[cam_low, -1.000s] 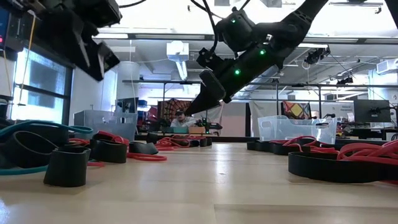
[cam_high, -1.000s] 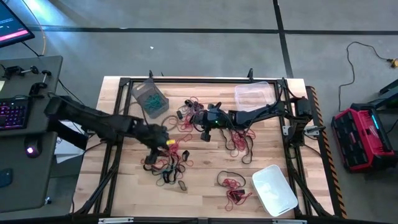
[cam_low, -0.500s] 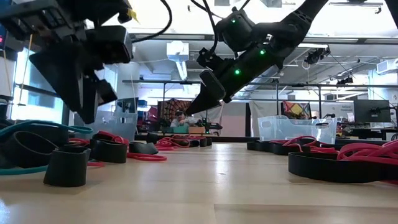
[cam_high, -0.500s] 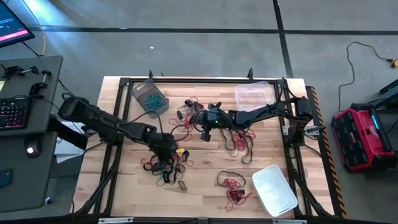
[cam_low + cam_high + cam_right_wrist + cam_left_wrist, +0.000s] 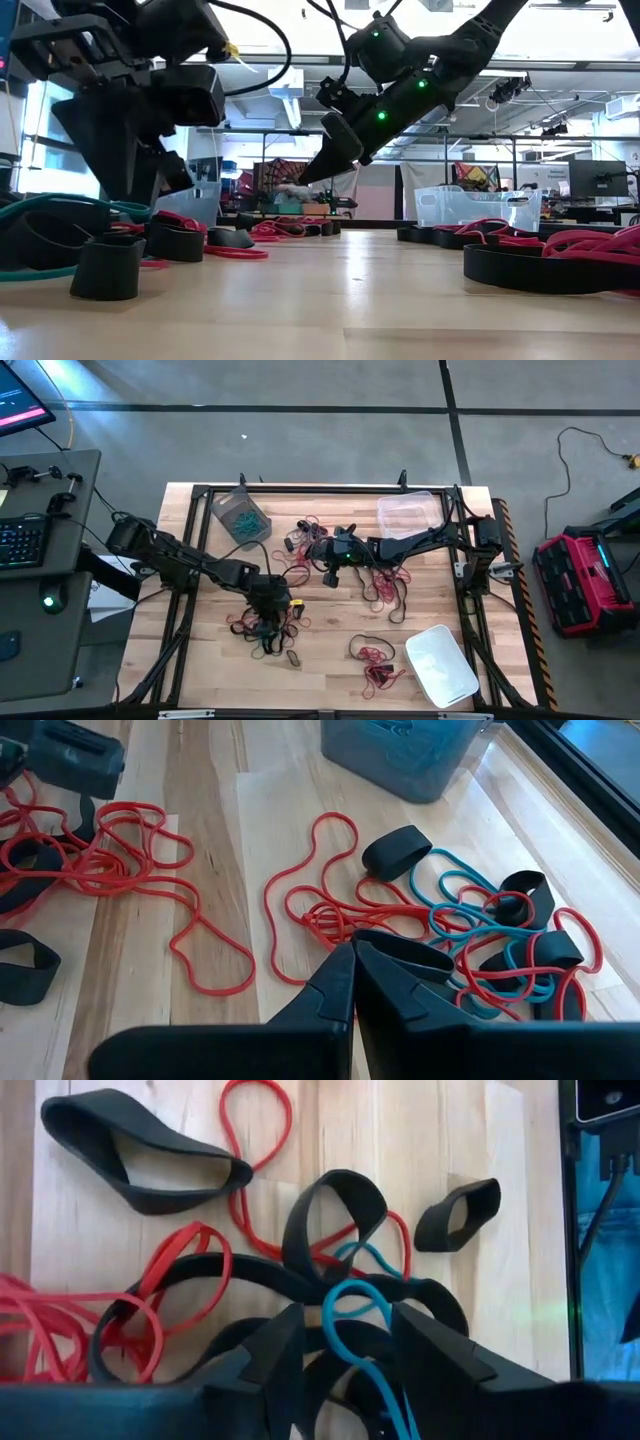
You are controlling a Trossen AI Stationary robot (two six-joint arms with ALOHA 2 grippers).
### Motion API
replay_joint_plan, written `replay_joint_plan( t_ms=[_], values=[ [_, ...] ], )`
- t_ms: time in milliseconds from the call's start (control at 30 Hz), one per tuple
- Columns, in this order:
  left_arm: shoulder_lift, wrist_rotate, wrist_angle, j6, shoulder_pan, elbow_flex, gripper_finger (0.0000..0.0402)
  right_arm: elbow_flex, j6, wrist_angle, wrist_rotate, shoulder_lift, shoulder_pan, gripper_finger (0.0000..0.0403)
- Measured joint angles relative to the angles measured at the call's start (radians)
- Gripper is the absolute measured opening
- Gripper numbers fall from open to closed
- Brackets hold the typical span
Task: Sort rubber bands into baskets
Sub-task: Put the blue rubber band into the black bin
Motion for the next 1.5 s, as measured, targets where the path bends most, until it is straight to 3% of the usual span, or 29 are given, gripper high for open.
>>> replay_joint_plan(
  t_ms=[133,333,533,1033,1233,1500],
  values=[
    [-0.005,-0.001,-0.001,0.027,0.0,0.0,0.0107,0.0,0.0,0.0,0.0,0.0,0.0,0.0],
    [-0.048,-0.005,-0.017,0.087,0.004,0.0,0.001,0.0,0.0,0.0,0.0,0.0,0.0,0.0],
    [-0.148,-0.05,-0.07,0.086,0.022,0.004,0.0004,0.0,0.0,0.0,0.001,0.0,0.0,0.0],
    [-0.54,-0.602,-0.511,0.089,0.144,0.182,0.0001,0.0,-0.008,0.001,0.005,0.0,0.0,0.0],
    [-0.612,-0.766,-0.609,0.15,0.254,0.218,0.0001,0.0,-0.008,0.001,0.005,0.0,0.0,0.0],
    [-0.62,-0.83,-0.61,0.317,0.487,0.219,0.0001,0.0,-0.008,0.001,0.004,0.0,0.0,0.0]
  ],
)
